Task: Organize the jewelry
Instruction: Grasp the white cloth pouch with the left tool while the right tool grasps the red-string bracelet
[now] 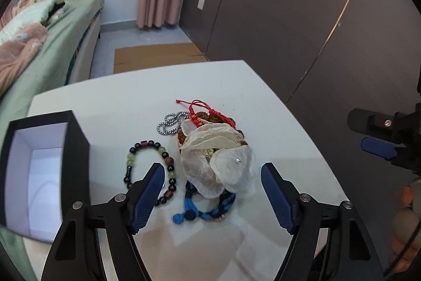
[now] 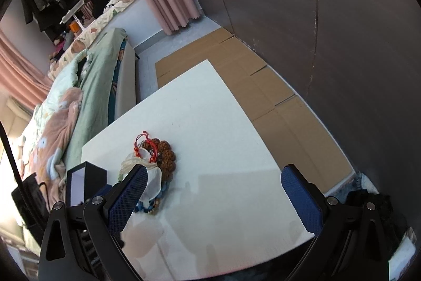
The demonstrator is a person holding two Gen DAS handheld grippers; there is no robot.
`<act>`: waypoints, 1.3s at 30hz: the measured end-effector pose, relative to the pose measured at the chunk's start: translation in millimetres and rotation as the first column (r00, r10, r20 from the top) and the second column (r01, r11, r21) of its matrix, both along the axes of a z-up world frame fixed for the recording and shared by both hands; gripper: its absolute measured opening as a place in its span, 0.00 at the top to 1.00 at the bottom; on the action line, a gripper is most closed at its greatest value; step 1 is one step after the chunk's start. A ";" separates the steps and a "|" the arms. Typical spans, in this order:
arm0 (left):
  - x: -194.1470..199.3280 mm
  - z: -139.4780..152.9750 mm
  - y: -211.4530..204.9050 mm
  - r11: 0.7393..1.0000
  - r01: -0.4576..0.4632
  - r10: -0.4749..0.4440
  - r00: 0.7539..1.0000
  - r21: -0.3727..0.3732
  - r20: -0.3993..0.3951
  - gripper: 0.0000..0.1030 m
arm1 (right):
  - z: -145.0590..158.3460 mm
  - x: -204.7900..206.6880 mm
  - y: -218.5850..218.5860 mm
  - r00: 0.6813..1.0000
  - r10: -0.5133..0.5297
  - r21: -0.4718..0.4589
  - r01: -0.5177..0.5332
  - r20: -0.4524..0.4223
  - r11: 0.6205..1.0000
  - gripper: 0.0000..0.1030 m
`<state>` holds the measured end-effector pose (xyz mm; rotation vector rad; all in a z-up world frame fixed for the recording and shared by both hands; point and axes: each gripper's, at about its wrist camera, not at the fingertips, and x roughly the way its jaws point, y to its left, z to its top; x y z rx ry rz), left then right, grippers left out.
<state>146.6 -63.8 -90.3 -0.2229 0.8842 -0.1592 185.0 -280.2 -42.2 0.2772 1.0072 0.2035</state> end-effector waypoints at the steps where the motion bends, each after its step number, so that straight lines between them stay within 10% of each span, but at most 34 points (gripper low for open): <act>1: 4.3 -2.8 0.7 1.000 -0.002 0.002 1.000 -0.003 -0.010 0.33 | -1.7 3.3 0.9 1.000 -0.002 0.004 0.002 -0.006 1.000 0.00; 12: 11.8 0.7 22.4 0.992 -0.048 0.044 0.998 -0.116 -0.035 0.99 | -20.3 15.9 13.6 0.997 0.013 0.023 -0.011 -0.071 1.000 0.00; 24: -2.8 33.8 50.6 0.988 -0.065 0.078 0.993 -0.143 0.087 0.99 | -31.6 21.9 23.5 0.996 0.029 0.114 -0.019 -0.088 0.993 0.08; 31: -6.7 44.0 71.6 0.978 -0.090 0.111 0.988 -0.187 0.105 0.99 | -50.6 37.9 43.5 0.989 0.068 0.227 -0.037 -0.129 0.973 0.40; 39: -11.1 50.4 96.3 0.961 -0.116 0.145 0.984 -0.249 0.101 0.99 | -65.4 52.4 63.3 0.987 0.060 0.243 -0.023 -0.146 0.970 0.52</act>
